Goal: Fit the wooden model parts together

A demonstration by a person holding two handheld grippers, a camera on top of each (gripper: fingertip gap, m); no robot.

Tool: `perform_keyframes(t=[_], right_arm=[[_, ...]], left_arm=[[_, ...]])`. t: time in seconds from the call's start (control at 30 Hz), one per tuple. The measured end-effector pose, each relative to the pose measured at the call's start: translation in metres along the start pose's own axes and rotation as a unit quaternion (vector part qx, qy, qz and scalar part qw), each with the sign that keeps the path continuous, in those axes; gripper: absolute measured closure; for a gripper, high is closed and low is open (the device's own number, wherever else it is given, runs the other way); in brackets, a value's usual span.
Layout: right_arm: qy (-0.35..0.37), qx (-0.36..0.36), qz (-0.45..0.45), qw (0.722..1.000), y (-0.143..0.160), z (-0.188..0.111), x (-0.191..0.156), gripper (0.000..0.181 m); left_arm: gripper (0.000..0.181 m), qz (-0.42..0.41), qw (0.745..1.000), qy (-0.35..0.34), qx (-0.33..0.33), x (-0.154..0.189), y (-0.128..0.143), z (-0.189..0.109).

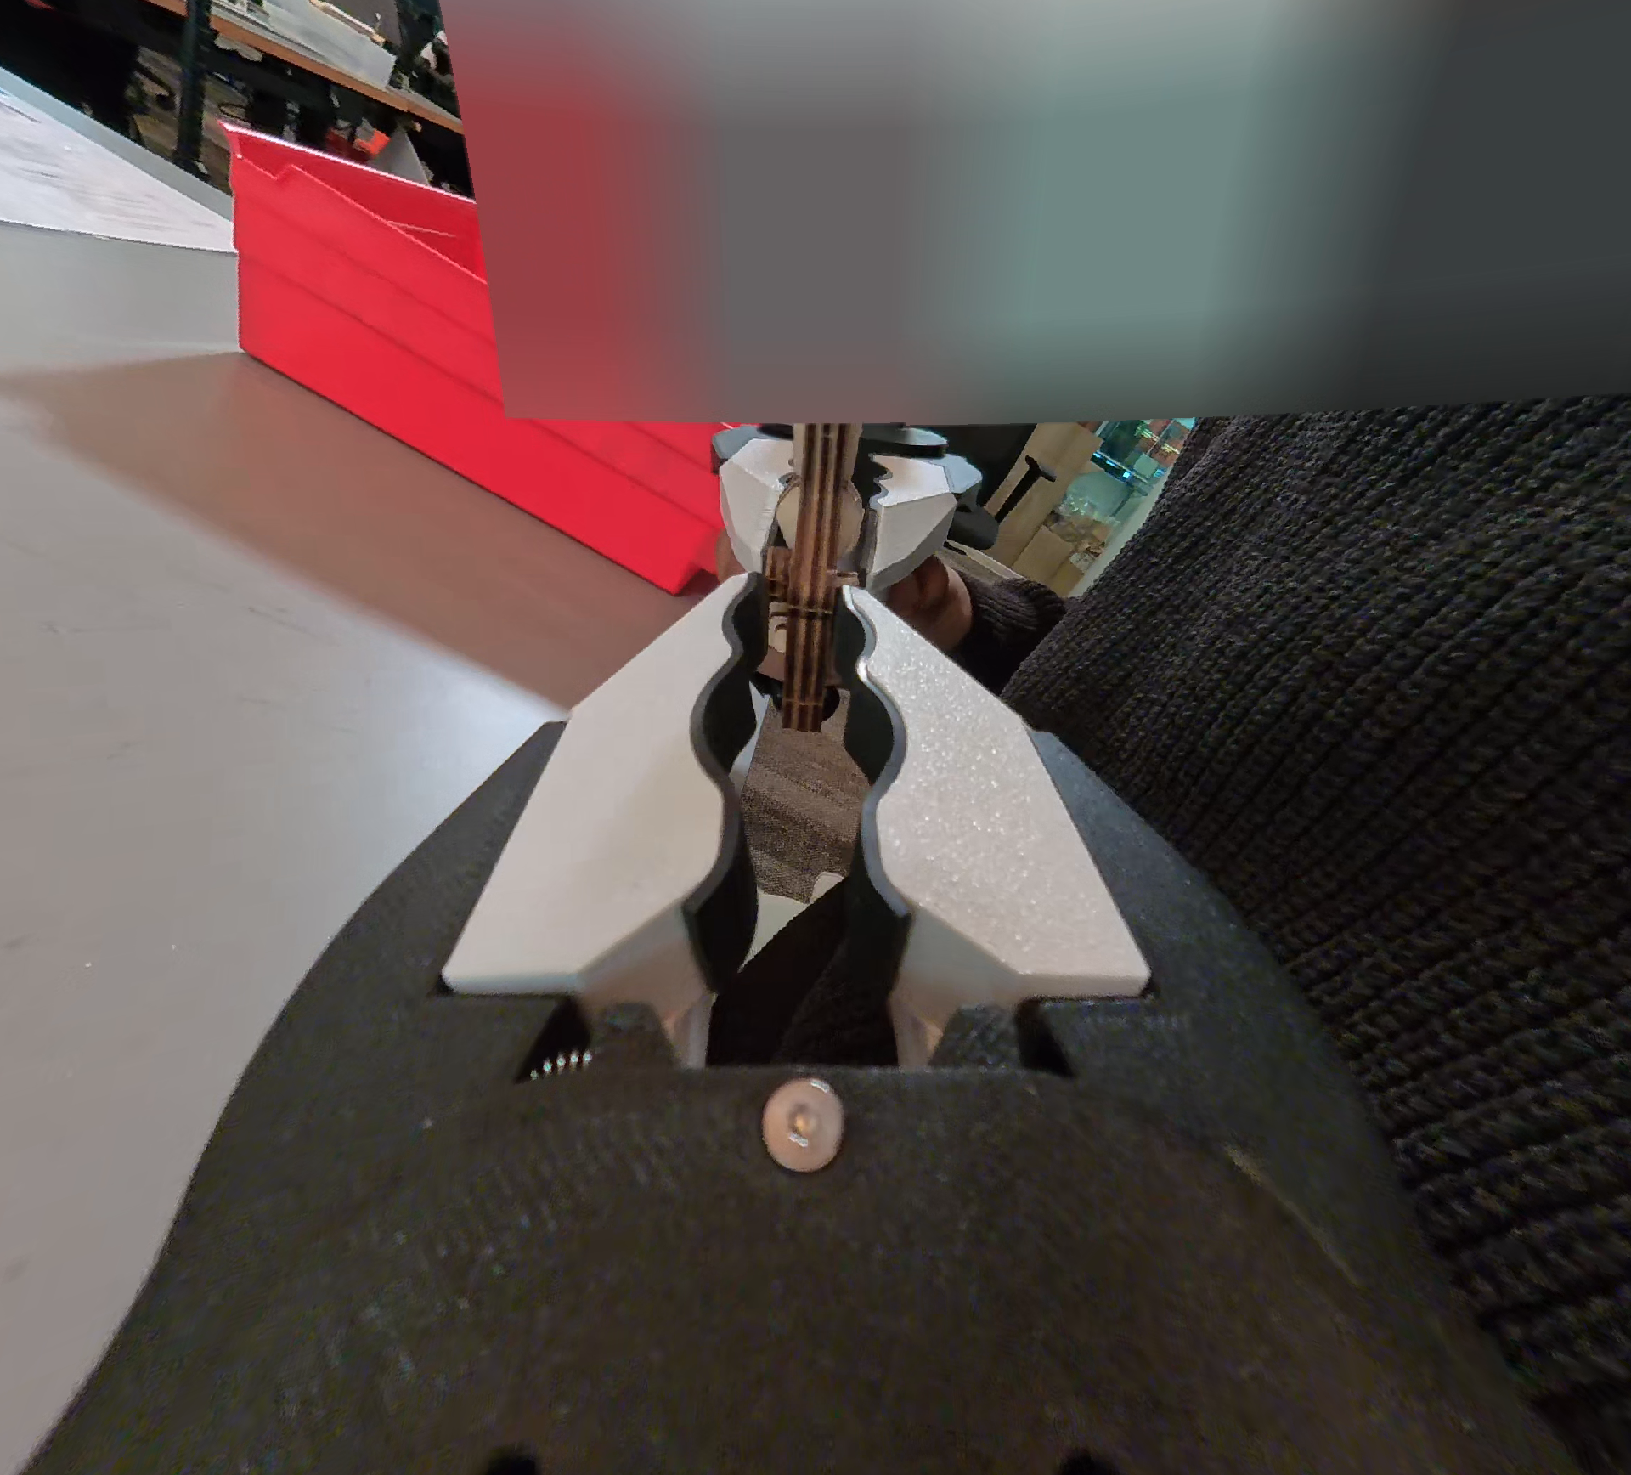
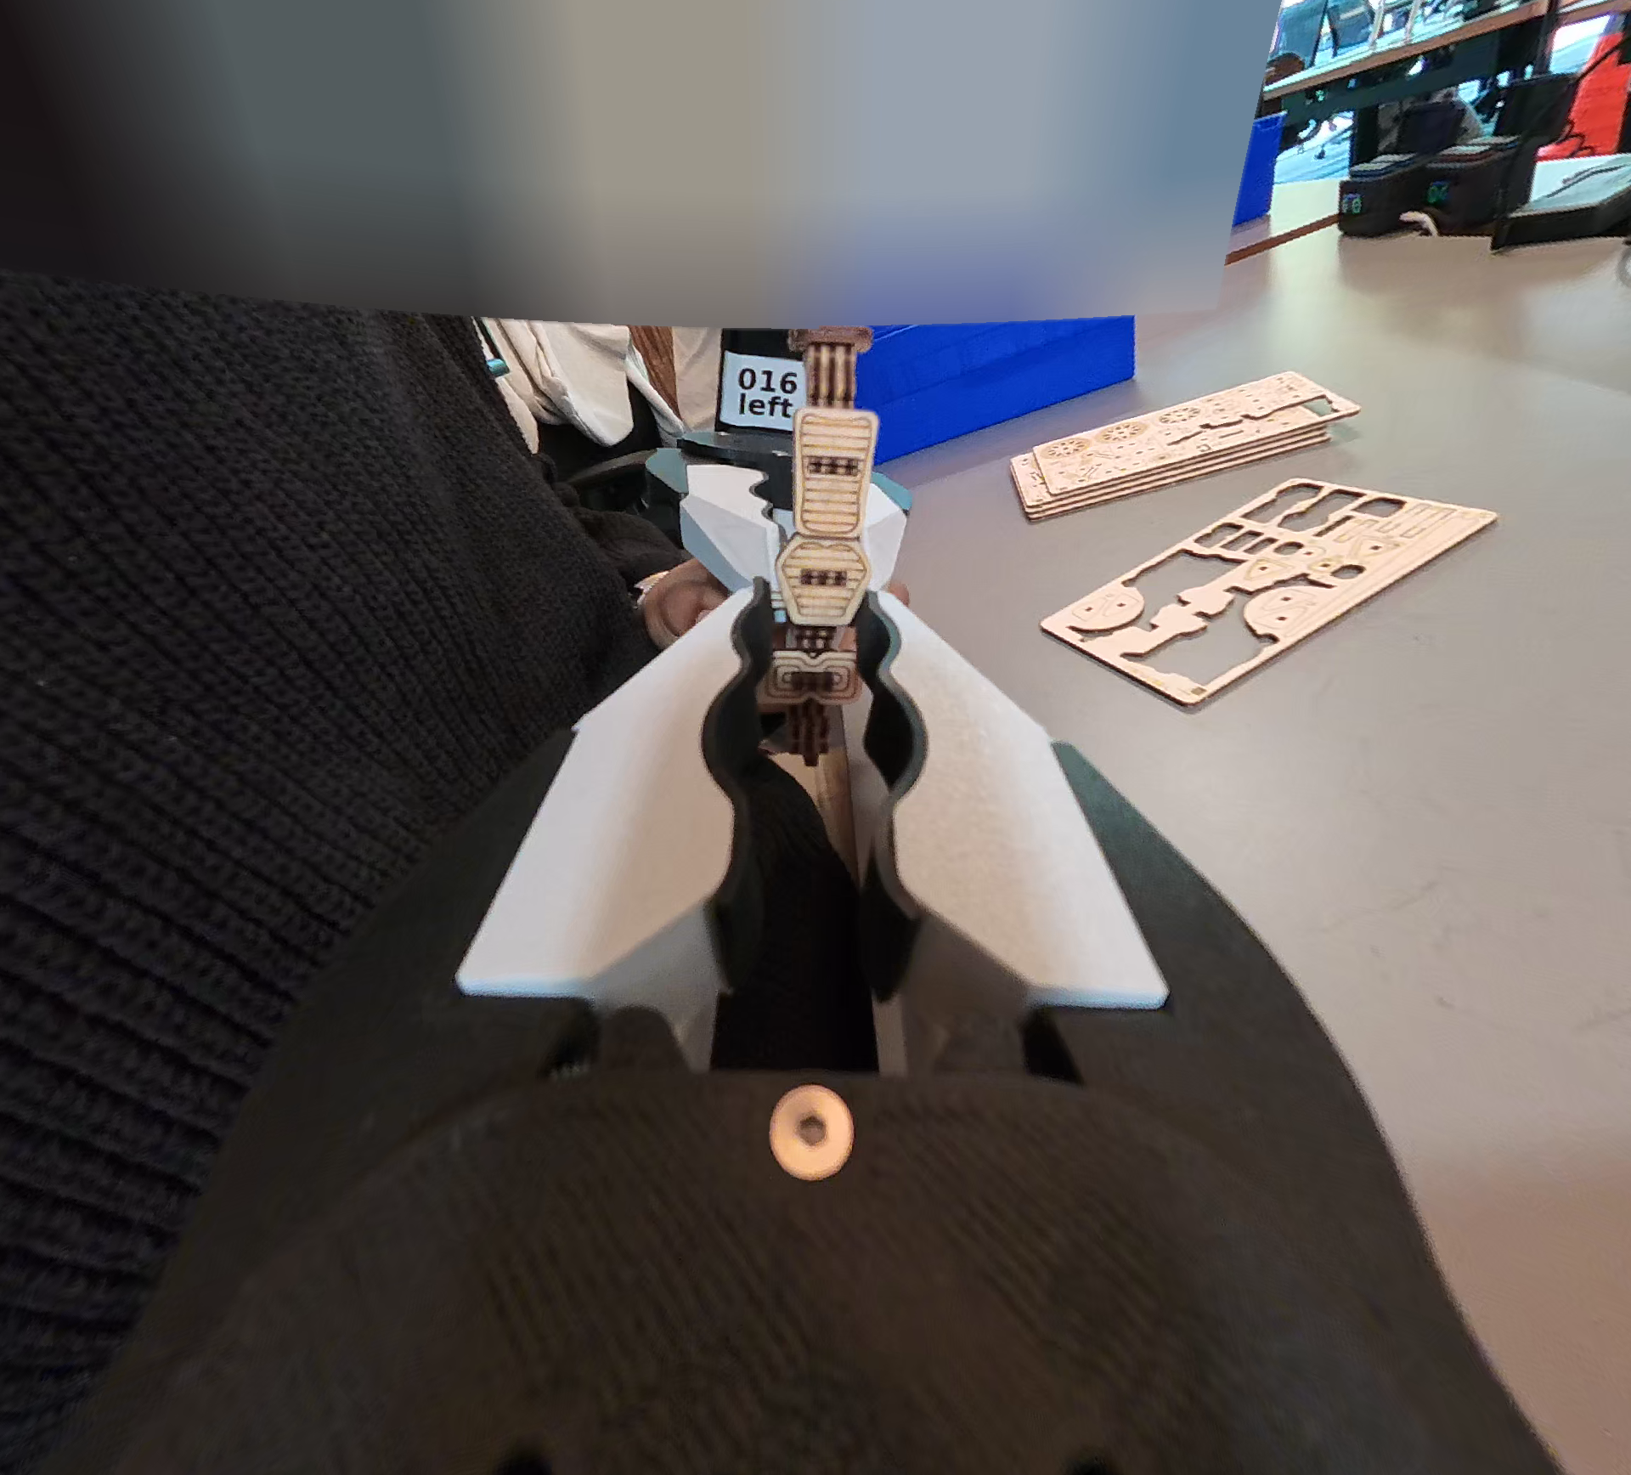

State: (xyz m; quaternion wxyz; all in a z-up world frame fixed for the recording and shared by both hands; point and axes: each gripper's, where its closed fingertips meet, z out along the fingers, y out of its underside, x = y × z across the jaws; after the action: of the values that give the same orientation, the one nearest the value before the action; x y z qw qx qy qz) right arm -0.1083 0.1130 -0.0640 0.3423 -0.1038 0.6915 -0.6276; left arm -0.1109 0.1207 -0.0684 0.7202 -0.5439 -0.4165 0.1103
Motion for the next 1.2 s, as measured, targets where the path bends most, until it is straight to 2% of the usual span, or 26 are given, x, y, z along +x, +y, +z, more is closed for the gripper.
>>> perform_keyframes(t=[0.37, 0.73, 1.2], right_arm=[[-0.004, 0.017, -0.012, 1.000, -0.0033, 0.0013, 0.0002, 0.161], [-0.015, 0.015, -0.011, 1.000, -0.0030, 0.0011, -0.0025, 0.160], [0.012, -0.008, -0.015, 1.000, 0.0022, 0.0003, 0.0030, 0.160]], left_arm=[[0.166, -0.002, 1.000, 0.016, -0.011, 0.0012, 0.0004, -0.0003], [0.167, -0.063, 0.997, 0.041, -0.005, 0.0024, 0.0001, 0.0000], [0.167, -0.066, 0.998, 0.020, 0.000, -0.0031, 0.0034, 0.0007]])
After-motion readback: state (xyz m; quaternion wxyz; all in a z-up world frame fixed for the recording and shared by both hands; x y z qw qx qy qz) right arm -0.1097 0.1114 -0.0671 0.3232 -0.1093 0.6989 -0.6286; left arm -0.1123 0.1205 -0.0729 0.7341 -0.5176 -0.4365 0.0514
